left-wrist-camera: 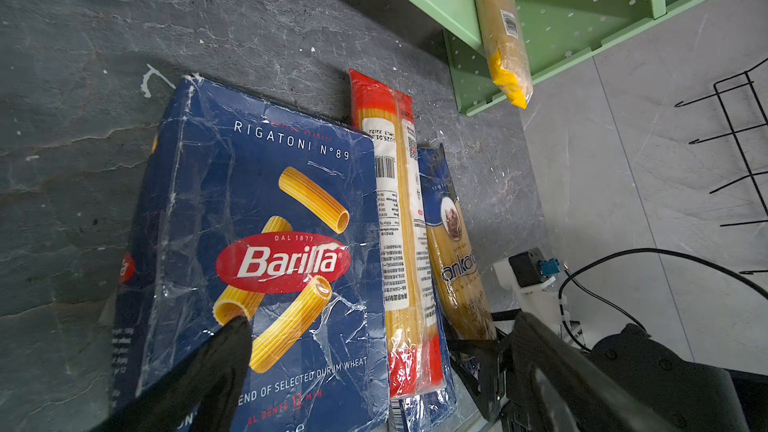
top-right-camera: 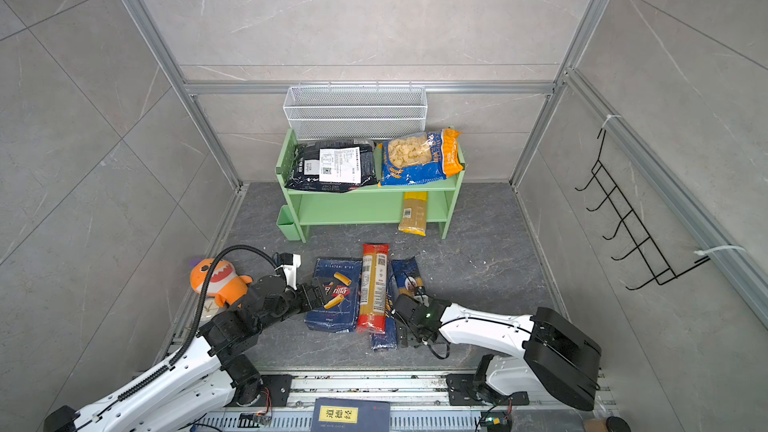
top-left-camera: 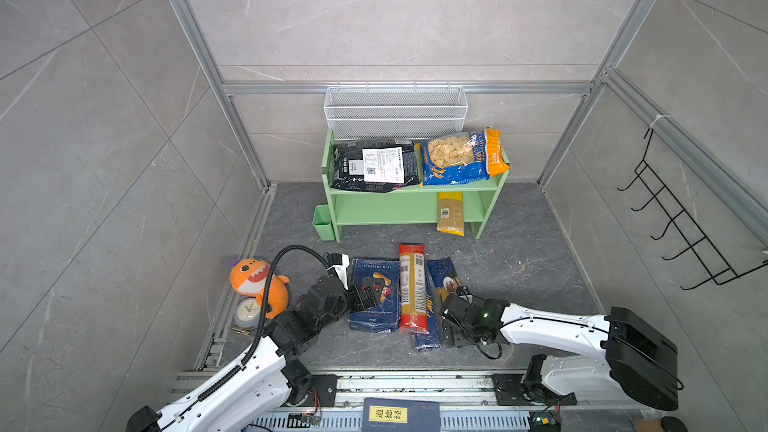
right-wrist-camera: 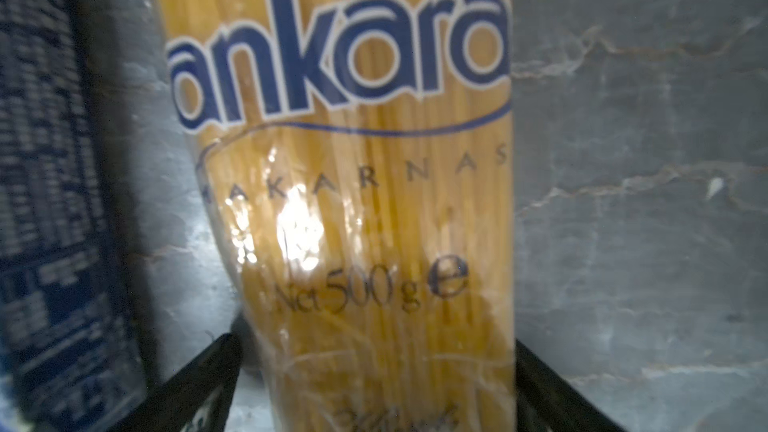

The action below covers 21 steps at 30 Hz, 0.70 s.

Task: Place and organize the pasta boxes and bags onto the shelf
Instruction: 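Lift the Ankara bag upright with the right gripper toward the shelf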

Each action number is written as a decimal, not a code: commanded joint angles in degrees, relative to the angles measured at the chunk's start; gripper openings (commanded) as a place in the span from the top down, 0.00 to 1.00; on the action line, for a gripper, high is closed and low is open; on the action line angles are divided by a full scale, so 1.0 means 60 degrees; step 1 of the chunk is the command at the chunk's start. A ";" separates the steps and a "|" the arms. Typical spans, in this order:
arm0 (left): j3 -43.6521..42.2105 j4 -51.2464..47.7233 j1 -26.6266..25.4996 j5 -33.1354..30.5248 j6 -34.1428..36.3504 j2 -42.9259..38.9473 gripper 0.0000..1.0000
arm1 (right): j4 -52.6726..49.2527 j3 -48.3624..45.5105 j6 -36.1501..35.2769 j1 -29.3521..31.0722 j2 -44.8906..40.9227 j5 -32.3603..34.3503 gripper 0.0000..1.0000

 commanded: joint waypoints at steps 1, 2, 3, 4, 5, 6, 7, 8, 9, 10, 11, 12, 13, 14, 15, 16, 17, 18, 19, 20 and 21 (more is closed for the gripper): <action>-0.0042 -0.0107 0.0025 -0.0107 0.0096 -0.0185 0.01 | 0.0460 -0.0211 0.0106 0.0067 0.0497 0.0419 0.05; -0.0041 -0.0160 0.0023 -0.0114 0.0081 -0.0239 0.01 | 0.0543 -0.0263 0.0087 0.0075 0.0518 0.0429 0.07; -0.0049 -0.0201 0.0026 -0.0115 0.0071 -0.0284 0.01 | 0.0600 -0.0306 0.0076 0.0068 0.0523 0.0457 0.09; -0.0051 -0.0224 0.0025 -0.0122 0.0066 -0.0338 0.00 | 0.0644 -0.0350 0.0072 0.0075 0.0543 0.0459 0.12; -0.0063 -0.0253 0.0024 -0.0115 0.0050 -0.0399 0.01 | 0.0694 -0.0385 0.0072 0.0075 0.0577 0.0470 0.22; -0.0075 -0.0280 0.0032 -0.0122 0.0026 -0.0443 0.01 | 0.0696 -0.0428 0.0110 0.0073 0.0614 0.0488 0.34; -0.0080 -0.0311 0.0023 -0.0134 0.0001 -0.0484 0.01 | 0.0709 -0.0470 0.0144 0.0078 0.0622 0.0488 0.44; -0.0067 -0.0334 0.0024 -0.0129 -0.0001 -0.0510 0.00 | 0.0820 -0.0572 0.0187 0.0091 0.0583 0.0449 0.52; -0.0063 -0.0341 0.0033 -0.0115 -0.0002 -0.0530 0.01 | 0.0950 -0.0701 0.0217 0.0103 0.0508 0.0405 0.59; -0.0051 -0.0342 0.0026 -0.0096 -0.0009 -0.0524 0.00 | 0.1013 -0.0765 0.0258 0.0155 0.0415 0.0386 0.66; -0.0026 -0.0356 0.0026 -0.0080 -0.0009 -0.0510 0.01 | 0.1070 -0.0851 0.0363 0.0247 0.0289 0.0440 0.70; -0.0003 -0.0367 0.0022 -0.0066 0.0003 -0.0488 0.01 | 0.1091 -0.0916 0.0474 0.0310 0.0184 0.0497 0.74; 0.0056 -0.0393 0.0023 -0.0042 0.0017 -0.0445 0.01 | 0.1117 -0.0980 0.0559 0.0399 0.0033 0.0530 0.79; 0.0123 -0.0428 0.0026 -0.0013 0.0047 -0.0389 0.01 | 0.1152 -0.1037 0.0636 0.0507 -0.0117 0.0596 0.81; 0.0184 -0.0458 0.0030 0.0008 0.0072 -0.0356 0.01 | 0.1164 -0.1073 0.0697 0.0615 -0.0240 0.0679 0.84; 0.0251 -0.0482 0.0022 0.0010 0.0088 -0.0316 0.01 | 0.1151 -0.1091 0.0749 0.0763 -0.0394 0.0796 0.89; 0.0323 -0.0504 0.0022 0.0010 0.0107 -0.0283 0.01 | 0.1115 -0.1092 0.0813 0.0902 -0.0544 0.0929 0.92; 0.0377 -0.0533 0.0030 0.0010 0.0130 -0.0265 0.01 | 0.1085 -0.1078 0.0846 0.0979 -0.0639 0.1014 0.95; 0.0435 -0.0545 0.0022 0.0008 0.0137 -0.0246 0.01 | 0.1055 -0.1063 0.0862 0.1060 -0.0784 0.1069 0.98; 0.0490 -0.0562 0.0022 -0.0004 0.0141 -0.0233 0.01 | 0.1004 -0.1035 0.0874 0.1134 -0.0922 0.1114 1.00; 0.0540 -0.0589 0.0033 -0.0019 0.0153 -0.0247 0.01 | 0.0956 -0.0985 0.0878 0.1196 -0.1036 0.1145 1.00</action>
